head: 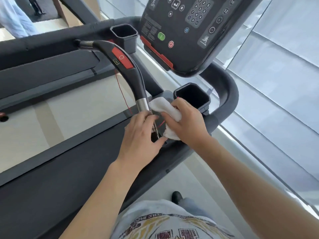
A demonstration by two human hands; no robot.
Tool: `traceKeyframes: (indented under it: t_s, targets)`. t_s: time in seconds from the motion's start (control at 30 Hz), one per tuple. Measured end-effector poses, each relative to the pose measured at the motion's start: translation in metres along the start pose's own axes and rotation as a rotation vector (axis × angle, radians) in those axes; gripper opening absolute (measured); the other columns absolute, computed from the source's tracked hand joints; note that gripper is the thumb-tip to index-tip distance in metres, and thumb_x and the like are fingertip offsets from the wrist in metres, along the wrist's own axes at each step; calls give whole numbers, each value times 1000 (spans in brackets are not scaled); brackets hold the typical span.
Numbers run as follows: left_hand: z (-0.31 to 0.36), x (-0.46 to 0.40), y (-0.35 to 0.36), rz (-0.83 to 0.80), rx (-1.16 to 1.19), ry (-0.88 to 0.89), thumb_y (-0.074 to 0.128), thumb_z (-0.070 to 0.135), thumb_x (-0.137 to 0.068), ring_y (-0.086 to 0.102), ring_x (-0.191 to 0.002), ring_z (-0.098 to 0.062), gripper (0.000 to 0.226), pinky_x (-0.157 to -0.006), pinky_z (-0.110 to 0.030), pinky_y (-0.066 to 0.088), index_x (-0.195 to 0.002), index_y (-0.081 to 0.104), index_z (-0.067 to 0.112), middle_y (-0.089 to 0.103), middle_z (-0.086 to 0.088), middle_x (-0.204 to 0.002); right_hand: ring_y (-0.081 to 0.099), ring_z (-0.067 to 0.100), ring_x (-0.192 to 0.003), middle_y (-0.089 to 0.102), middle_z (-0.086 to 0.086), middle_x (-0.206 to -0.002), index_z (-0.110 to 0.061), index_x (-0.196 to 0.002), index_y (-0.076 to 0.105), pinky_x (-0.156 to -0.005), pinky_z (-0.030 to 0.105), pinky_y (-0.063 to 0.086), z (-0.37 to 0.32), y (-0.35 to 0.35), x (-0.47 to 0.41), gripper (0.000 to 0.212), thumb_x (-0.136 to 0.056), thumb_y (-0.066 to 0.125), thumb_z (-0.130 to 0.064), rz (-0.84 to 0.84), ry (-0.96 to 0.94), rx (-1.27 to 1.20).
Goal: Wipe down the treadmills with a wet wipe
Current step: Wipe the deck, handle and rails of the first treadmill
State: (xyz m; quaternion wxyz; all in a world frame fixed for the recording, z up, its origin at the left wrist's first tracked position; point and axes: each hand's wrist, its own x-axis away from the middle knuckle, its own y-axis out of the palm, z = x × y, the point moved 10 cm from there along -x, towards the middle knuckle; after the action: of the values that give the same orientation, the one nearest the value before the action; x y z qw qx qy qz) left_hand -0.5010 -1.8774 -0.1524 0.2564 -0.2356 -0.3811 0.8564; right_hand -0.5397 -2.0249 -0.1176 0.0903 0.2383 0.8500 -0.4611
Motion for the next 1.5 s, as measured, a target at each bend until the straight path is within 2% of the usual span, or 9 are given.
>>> traceKeyframes:
  t_s: [0.3,0.43,0.53,0.7,0.83,0.97,1.1,1.3,1.5]
  targets:
    - [56,-36,38,-12,16,98,71,34,-96,52,-125,-19,42,-109,-40,45,-133,63,16,58,2,-132,50,13,-67,51,-14,-82,-26,-91,61,-58,29,42,95,-69,28,21,-90,74,-42,18,100,281]
    - [64,-60,59,-18,15,28,69,32,-98,52,-124,-18,39,-110,-39,45,-133,63,16,58,3,-131,53,17,-68,54,-11,-84,-23,-93,66,-59,33,48,141,-84,32,20,-91,74,-42,28,105,287]
    - [63,-81,67,-16,-12,-36,66,35,-100,51,-129,-19,42,-111,-42,46,-138,61,19,57,4,-135,45,12,-67,48,-13,-79,-21,-87,64,-58,28,39,152,-85,11,21,-90,74,-38,58,54,254]
    - [49,-108,70,54,-45,-161,65,31,-101,51,-128,-19,41,-109,-41,49,-140,59,17,56,3,-136,50,11,-73,49,-14,-79,-26,-88,60,-64,30,43,171,-65,-47,23,-91,68,-48,-68,48,187]
    - [36,-113,72,113,32,-213,64,25,-101,52,-122,-9,39,-102,-25,44,-139,59,19,54,9,-132,49,11,-70,48,-13,-75,-29,-84,51,-63,30,41,169,-51,-63,25,-94,61,-49,-213,-62,172]
    - [20,-115,73,101,34,-255,66,23,-100,50,-124,-4,44,-105,-24,40,-142,56,26,56,15,-132,51,12,-72,53,-9,-79,-22,-87,55,-63,30,42,154,-37,-67,31,-99,52,-50,-310,-220,247]
    - [4,-114,80,53,4,-314,69,28,-96,50,-129,-6,51,-109,-29,43,-145,53,33,58,17,-137,50,18,-66,47,-8,-71,-18,-77,46,-54,32,34,117,-18,-69,34,-100,56,-42,-263,-393,254]
    - [-6,-113,82,22,23,-403,69,25,-96,63,-122,-15,44,-105,-39,53,-138,60,33,69,10,-130,39,15,-61,43,-8,-71,-21,-77,36,-51,31,32,95,8,-85,37,-95,67,-31,-207,-383,90]
    - [-2,-112,76,74,85,-407,66,19,-96,65,-114,-6,32,-97,-26,50,-127,67,30,71,16,-119,40,21,-55,39,-5,-70,-19,-76,35,-45,31,33,79,26,-115,39,-89,71,-26,-172,-382,91]
